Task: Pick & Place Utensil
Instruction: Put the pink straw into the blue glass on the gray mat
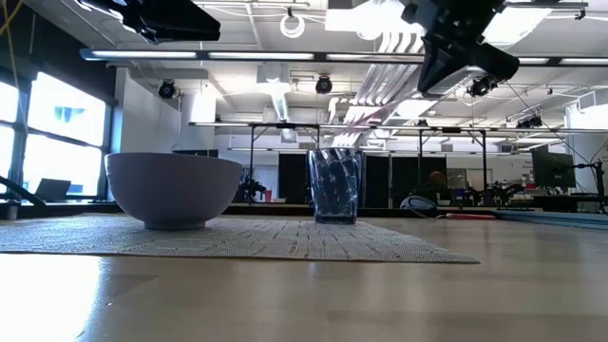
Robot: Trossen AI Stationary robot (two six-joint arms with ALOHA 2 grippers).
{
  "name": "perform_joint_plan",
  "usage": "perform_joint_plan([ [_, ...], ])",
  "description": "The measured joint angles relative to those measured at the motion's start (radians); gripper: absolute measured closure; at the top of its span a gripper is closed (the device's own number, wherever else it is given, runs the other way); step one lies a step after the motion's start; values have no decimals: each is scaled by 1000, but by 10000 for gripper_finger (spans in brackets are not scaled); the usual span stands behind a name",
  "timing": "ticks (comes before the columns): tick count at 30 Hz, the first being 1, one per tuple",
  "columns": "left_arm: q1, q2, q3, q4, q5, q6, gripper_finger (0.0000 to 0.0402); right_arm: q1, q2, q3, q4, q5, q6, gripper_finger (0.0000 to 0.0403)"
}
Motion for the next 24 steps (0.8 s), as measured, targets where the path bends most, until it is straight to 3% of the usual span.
perform_joint_plan([
  [10,0,0,0,0,0,0,236,-6,0,0,20,10,2,355],
  [17,0,0,0,0,0,0,236,-6,0,0,-8,5,7,352],
  [24,0,0,0,0,0,0,236,-6,0,0,122,-69,77,351],
])
